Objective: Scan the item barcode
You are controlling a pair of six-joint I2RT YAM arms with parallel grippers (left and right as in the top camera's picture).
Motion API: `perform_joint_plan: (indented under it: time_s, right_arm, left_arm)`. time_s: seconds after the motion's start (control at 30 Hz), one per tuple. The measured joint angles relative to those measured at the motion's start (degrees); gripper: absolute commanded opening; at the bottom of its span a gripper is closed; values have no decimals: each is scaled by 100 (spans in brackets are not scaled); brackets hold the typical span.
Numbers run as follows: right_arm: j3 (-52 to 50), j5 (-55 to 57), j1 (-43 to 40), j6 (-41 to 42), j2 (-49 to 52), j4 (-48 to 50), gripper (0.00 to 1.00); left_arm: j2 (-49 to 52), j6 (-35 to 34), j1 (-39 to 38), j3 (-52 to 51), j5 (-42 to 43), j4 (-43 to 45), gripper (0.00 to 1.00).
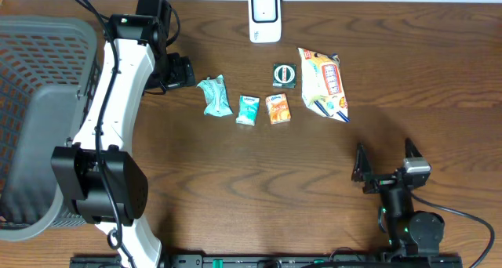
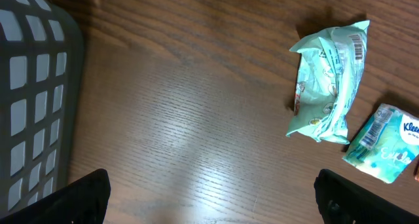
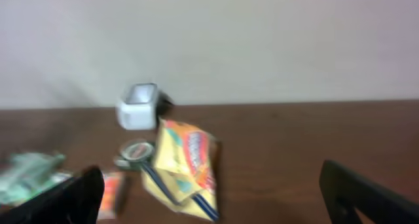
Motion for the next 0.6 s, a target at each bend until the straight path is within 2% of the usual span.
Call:
perform_joint_plan:
  time_s: [0.17, 0.3, 0.47, 0.53, 0.6]
  right_arm:
    - [0, -546, 0, 389, 13, 1421, 99]
    - [2, -774, 0, 1185, 13, 2885, 99]
    - [9, -841, 0, 1799, 17, 5169, 99]
    - [48, -756, 0, 1895, 13, 5622, 99]
    - [195, -636, 0, 1961, 26, 5602, 99]
  left_arm:
    - [0, 0, 0, -2, -2, -4, 98]
    - [0, 0, 0, -4, -2, -4, 97]
    - [0, 0, 0, -4, 0, -7, 98]
    - [0, 0, 0, -4, -2, -11, 98]
    - [0, 0, 0, -4, 0, -9, 98]
